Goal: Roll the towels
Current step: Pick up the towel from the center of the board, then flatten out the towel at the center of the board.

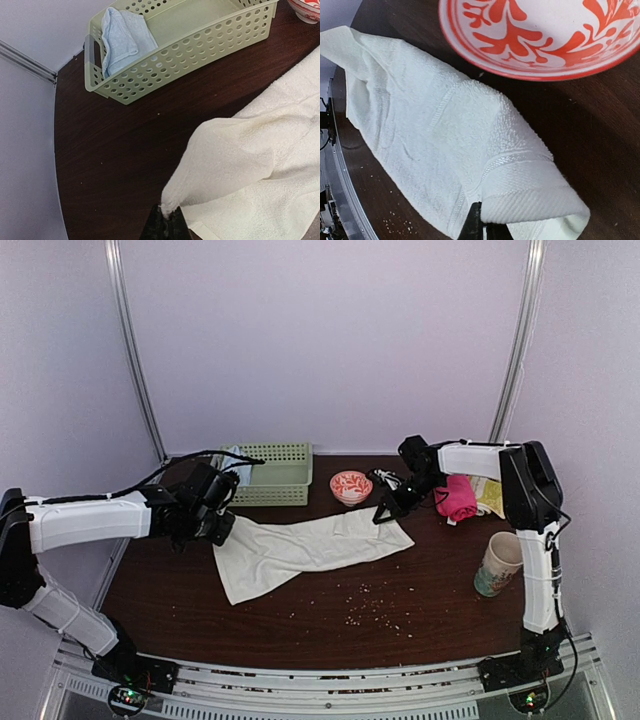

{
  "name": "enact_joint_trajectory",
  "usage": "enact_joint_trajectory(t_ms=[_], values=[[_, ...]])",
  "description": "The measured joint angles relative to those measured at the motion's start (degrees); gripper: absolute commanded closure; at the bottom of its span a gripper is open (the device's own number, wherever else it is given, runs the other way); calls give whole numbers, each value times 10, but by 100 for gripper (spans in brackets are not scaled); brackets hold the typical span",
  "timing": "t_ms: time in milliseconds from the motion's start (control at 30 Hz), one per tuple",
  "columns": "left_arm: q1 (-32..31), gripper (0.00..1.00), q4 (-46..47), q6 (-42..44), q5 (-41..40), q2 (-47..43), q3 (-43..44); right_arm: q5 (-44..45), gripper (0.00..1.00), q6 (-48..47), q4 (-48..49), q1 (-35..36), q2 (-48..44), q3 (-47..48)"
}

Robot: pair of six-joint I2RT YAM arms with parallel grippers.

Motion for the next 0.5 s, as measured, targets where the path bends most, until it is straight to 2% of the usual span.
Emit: enact_joint_trajectory(t_ms=[100, 200, 367, 500], values=[[0, 100, -4, 0, -3, -12, 0, -16, 100, -6, -7, -8, -72, -43], [0, 100, -7, -1, -10, -57, 0, -46, 100, -22, -29, -25, -156, -49], [2, 100, 0, 2, 0, -189, 0, -103, 100, -71, -78, -51, -286, -49], [2, 100, 28, 17, 64, -310, -14, -144, 100, -135, -124, -56, -378, -92]])
